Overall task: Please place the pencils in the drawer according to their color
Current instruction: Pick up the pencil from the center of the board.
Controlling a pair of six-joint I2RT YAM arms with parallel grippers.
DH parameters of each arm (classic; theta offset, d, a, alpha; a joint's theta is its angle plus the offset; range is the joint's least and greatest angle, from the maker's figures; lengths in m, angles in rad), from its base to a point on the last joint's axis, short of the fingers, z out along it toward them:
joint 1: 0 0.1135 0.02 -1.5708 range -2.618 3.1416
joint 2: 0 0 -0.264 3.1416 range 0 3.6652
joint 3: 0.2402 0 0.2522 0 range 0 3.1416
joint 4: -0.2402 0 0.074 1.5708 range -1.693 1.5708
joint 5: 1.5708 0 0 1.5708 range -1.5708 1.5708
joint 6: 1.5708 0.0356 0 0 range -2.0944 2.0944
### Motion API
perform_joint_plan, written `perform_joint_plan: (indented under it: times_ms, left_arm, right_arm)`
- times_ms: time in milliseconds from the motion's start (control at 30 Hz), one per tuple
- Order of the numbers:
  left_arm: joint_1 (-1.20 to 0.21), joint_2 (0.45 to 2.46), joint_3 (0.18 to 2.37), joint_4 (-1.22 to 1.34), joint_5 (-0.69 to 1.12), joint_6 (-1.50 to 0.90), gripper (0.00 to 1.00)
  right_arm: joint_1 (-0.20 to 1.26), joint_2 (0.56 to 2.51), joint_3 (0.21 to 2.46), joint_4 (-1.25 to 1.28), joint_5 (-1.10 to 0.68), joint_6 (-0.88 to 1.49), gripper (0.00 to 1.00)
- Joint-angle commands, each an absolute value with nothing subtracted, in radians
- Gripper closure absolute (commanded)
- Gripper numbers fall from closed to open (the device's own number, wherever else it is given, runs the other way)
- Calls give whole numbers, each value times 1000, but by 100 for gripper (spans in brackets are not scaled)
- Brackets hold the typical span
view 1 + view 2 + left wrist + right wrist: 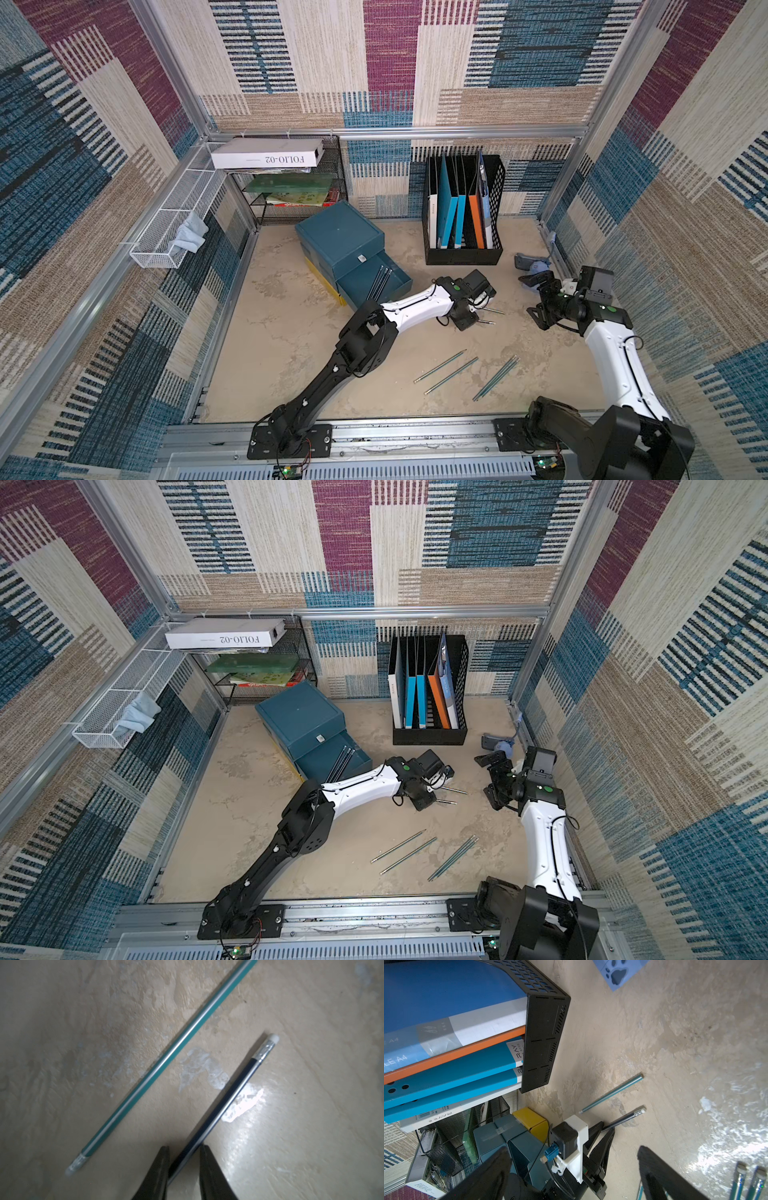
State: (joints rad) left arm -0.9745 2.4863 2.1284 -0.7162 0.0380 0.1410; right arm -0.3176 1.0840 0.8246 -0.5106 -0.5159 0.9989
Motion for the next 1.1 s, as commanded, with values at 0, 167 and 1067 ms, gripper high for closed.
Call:
perform_joint_plan:
  times_ms: [0,167,1067]
  left_arm:
    - [-982,2496,2086,-801,31,150,74]
    - [-987,2485,2057,-799,34,149,85]
    - [-999,2247,1965,-769,58,106,100]
  right_arm:
    - [-318,1076,820,-509,-509,1009,1]
    - [-318,1072,815,-505,-509,1016,1]
    - [-319,1050,784,-466,-517,1057,1]
